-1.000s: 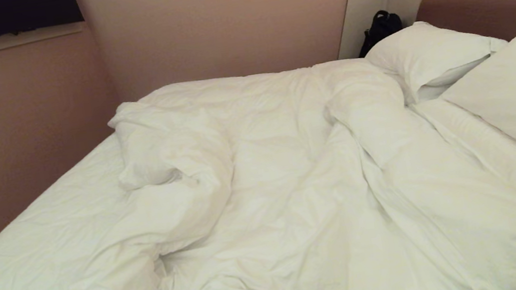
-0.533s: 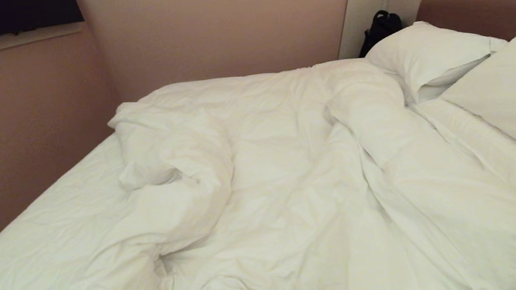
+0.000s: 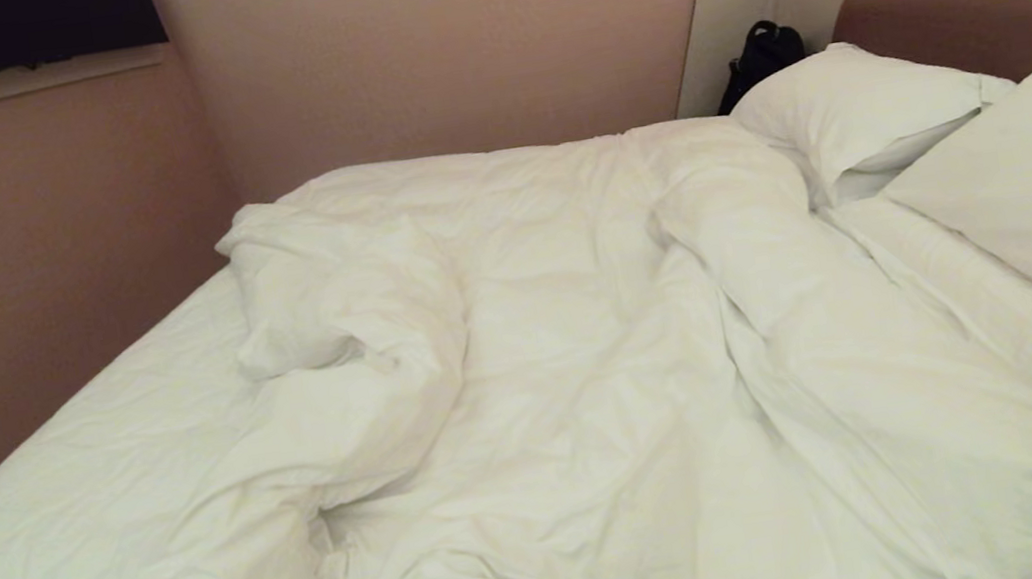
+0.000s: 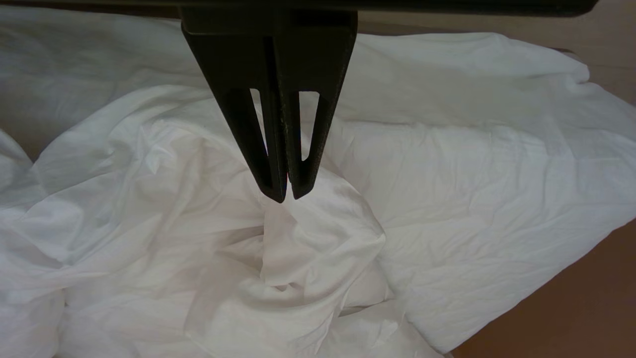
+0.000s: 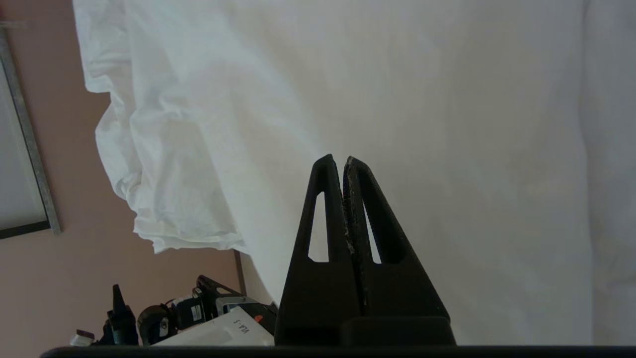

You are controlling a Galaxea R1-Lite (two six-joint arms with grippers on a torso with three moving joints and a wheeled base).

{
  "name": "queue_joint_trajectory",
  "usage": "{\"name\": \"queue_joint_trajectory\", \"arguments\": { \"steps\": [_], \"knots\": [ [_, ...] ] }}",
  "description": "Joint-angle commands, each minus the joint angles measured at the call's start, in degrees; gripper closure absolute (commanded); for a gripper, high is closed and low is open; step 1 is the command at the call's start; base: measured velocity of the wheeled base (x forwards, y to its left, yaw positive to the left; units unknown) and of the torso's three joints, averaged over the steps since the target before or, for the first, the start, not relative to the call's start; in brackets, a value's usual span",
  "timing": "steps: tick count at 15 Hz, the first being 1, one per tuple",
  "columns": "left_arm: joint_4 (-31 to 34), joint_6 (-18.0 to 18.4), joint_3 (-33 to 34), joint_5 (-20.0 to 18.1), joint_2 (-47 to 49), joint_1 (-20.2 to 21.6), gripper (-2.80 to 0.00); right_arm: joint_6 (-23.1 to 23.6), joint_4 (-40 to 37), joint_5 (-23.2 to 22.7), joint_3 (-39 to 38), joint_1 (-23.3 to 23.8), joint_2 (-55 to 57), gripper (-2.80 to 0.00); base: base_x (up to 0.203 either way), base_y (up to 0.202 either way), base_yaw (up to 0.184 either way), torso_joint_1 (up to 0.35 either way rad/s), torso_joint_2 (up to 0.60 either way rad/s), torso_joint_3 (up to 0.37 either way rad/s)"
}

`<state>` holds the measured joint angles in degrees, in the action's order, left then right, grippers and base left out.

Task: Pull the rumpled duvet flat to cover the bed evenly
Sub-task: Flatten the corners of the folded blanket

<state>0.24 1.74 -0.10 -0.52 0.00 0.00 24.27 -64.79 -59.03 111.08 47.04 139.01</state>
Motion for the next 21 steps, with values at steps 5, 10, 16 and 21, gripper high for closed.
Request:
{"name": "queue_joint_trajectory", "arguments": {
  "steps": [5, 10, 16, 21],
  "knots": [
    [0.02, 0.02, 0.01, 0.0, 0.0, 0.0, 0.0, -0.98, 2.74, 0.41, 0.01, -0.89, 2.5, -2.8, 0.0, 0.0, 0.0, 0.0, 0.0, 0.0],
    [0.02, 0.02, 0.01, 0.0, 0.0, 0.0, 0.0, -0.37, 3.61, 3.42, -0.07, -2.87, 4.52, -2.8, 0.0, 0.0, 0.0, 0.0, 0.0, 0.0],
    [0.02, 0.02, -0.04, 0.0, 0.0, 0.0, 0.0, 1.29, 2.81, 4.7, -0.48, -7.83, 4.58, -2.8, 0.0, 0.0, 0.0, 0.0, 0.0, 0.0],
    [0.02, 0.02, 0.01, 0.0, 0.0, 0.0, 0.0, 5.44, -2.56, 12.22, -0.6, -9.41, 4.0, -2.8, 0.0, 0.0, 0.0, 0.0, 0.0, 0.0]
  ]
}}
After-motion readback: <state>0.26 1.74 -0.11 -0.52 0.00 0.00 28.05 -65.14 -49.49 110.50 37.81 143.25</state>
